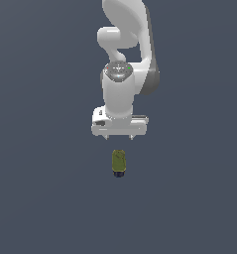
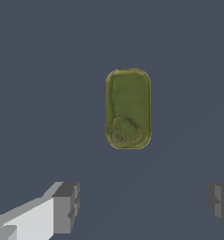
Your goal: Pick up the object and move it to a goal position.
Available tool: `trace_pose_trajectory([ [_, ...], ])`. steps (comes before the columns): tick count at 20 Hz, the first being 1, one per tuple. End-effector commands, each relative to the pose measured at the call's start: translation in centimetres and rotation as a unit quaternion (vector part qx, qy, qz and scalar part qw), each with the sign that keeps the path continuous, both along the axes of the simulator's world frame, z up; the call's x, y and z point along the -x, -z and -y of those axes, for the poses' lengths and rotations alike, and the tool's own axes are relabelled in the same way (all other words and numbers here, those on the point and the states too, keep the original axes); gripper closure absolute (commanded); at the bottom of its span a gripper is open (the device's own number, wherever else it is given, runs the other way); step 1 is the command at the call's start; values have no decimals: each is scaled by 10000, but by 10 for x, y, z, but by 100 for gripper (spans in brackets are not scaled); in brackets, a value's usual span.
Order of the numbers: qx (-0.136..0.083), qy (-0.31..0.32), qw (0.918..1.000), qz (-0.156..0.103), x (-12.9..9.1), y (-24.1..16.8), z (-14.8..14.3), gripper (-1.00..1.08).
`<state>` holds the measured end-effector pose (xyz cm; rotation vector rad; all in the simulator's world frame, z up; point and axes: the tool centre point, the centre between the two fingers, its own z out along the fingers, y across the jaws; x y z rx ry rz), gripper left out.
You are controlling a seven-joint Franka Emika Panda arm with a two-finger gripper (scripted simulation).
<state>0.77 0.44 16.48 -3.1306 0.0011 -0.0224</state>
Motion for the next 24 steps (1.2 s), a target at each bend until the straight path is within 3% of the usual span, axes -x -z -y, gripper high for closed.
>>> trace_pose_trajectory([
  [1, 6, -8, 10000, -8, -5, 4, 0, -92],
  [14, 47, -67, 9999, -58, -51, 44, 0, -92],
  [24, 54, -81, 9999, -74, -61, 56, 0, -92],
])
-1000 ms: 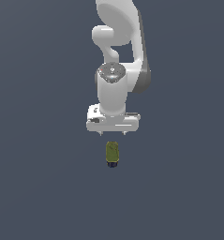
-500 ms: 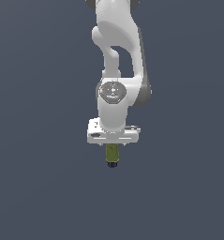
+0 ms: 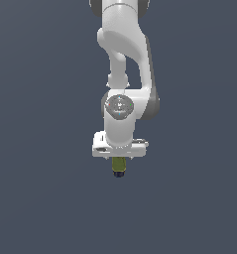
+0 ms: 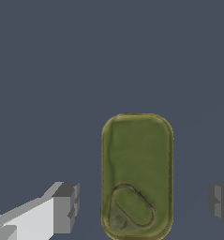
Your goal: Pick up the object and move it to a goal position.
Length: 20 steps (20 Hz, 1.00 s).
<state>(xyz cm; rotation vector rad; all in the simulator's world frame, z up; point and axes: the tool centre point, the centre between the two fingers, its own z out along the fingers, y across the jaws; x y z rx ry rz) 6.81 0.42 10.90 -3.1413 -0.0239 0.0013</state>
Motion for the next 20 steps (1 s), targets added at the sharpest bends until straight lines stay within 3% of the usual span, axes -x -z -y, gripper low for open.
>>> trace_pose_trajectory([
  [1, 0, -1, 10000, 2, 0, 0, 0, -92],
  [12, 0, -1, 10000, 2, 0, 46, 0, -92],
  [18, 1, -2, 10000, 5, -1, 50, 0, -92],
  [19, 1, -2, 10000, 5, -1, 50, 0, 108],
  [20, 1, -2, 10000, 5, -1, 50, 0, 108],
])
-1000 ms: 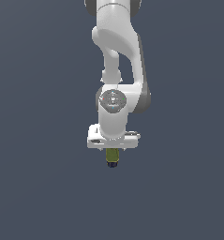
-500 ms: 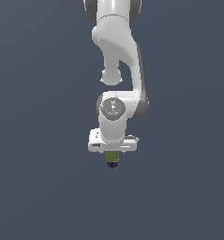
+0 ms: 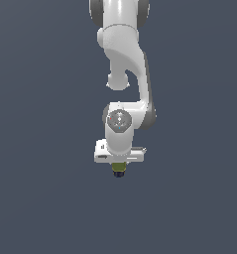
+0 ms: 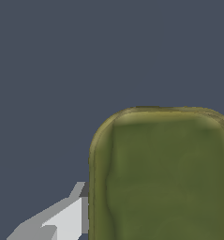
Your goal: Pick up the object and move it to a goal position.
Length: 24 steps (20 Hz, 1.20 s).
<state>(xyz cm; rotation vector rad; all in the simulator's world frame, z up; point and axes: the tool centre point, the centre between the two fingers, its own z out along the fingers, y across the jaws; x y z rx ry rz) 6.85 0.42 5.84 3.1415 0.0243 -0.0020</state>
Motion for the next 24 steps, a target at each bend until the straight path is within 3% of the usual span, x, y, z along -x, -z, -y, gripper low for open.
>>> trace_pose_trajectory([
  [1, 0, -1, 10000, 7, -1, 0, 0, 108],
  [14, 0, -1, 10000, -1, 0, -8, -2, 108],
  [24, 0, -1, 10000, -1, 3, -75, -14, 108],
])
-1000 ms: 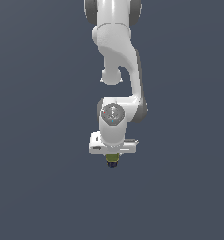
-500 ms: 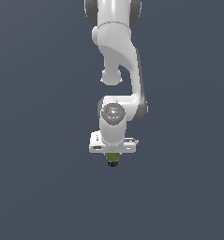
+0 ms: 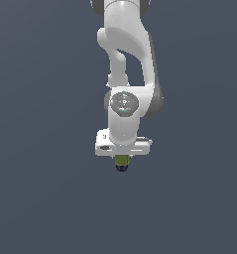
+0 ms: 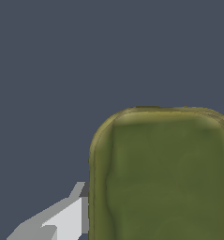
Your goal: Pick up the object and move it to a goal position.
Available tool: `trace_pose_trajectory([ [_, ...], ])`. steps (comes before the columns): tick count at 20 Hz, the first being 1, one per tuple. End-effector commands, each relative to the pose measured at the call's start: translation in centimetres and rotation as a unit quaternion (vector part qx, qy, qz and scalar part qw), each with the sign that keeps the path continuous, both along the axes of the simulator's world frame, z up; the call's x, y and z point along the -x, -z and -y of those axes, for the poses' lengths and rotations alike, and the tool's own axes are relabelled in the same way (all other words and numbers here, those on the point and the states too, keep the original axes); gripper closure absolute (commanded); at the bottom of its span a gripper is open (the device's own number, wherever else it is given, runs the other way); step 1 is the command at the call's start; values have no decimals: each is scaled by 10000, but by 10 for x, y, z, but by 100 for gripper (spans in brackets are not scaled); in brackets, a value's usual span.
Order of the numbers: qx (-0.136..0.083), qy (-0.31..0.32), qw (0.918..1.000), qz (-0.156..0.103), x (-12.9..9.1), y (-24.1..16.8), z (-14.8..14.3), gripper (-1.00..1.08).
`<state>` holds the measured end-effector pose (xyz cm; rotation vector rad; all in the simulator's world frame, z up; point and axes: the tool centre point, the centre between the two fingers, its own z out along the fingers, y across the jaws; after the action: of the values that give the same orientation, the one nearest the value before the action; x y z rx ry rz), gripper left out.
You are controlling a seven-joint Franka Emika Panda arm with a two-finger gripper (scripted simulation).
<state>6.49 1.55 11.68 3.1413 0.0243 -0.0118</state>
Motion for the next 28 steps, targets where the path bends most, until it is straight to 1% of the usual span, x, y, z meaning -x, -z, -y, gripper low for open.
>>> trace_pose_trajectory([
  [1, -1, -1, 10000, 30, -1, -27, -5, 108],
  [13, 0, 0, 10000, 33, 2, -165, -30, 108],
  [17, 1, 1, 10000, 36, 1, -204, -37, 108],
  [22, 1, 1, 10000, 36, 0, -238, -43, 108],
  [28, 1, 1, 10000, 36, -1, -259, -48, 108],
])
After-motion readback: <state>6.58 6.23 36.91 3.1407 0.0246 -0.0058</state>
